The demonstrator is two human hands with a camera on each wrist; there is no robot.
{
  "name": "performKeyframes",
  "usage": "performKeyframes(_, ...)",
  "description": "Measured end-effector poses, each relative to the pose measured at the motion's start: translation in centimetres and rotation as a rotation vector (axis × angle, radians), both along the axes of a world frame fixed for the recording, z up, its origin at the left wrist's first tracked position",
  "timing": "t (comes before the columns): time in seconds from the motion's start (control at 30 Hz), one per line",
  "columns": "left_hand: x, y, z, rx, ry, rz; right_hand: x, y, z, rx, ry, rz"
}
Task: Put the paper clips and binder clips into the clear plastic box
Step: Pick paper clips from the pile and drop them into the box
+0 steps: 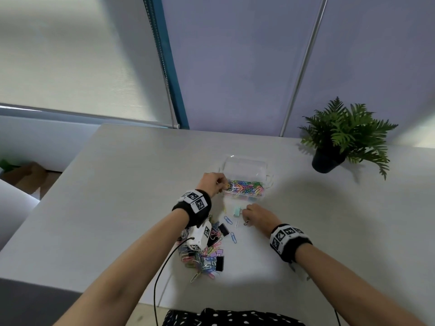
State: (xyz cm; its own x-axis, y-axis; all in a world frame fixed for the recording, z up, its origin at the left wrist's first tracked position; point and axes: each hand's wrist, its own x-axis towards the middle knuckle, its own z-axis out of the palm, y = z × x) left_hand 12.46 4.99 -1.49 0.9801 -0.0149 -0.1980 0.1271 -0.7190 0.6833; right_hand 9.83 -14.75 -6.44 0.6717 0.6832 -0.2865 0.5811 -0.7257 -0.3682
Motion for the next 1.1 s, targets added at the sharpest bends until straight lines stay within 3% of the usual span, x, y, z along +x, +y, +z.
performKeyframes(0.13, 2.4, -0.6, 0.0, 0.020, -0.009, 0.026, -0.6, -0.4, -0.3, 0.043, 0.075, -0.089)
performKeyframes(0.3, 2.7, -0.9, -0.2, 0.060, 0.086, -0.130, -1.7, -0.2, -0.1, 0.045, 0.133, -0.150)
performKeyframes(0.47, 0.2, 0.2, 0.1, 0.022, -0.023, -0.148, -1.7, 1.1, 0.0, 0.301, 0.294, -0.412)
performKeyframes(0.67, -4.1, 4.4, -2.2, 0.106, 0.136, -0.061, -2.8, 3.0, -1.2, 0.296, 0.264, -0.596)
performKeyframes(0.9, -6.0, 6.4, -3.8, 0.261, 0.151, 0.022, -4.2, 3.9, -1.1, 0.183, 0.170, -0.492)
performKeyframes(1.1, -4.4, 3.3, -3.5, 0.444, 0.196, 0.012, -4.4, 3.4, -1.4, 0.032, 0.105, -0.161)
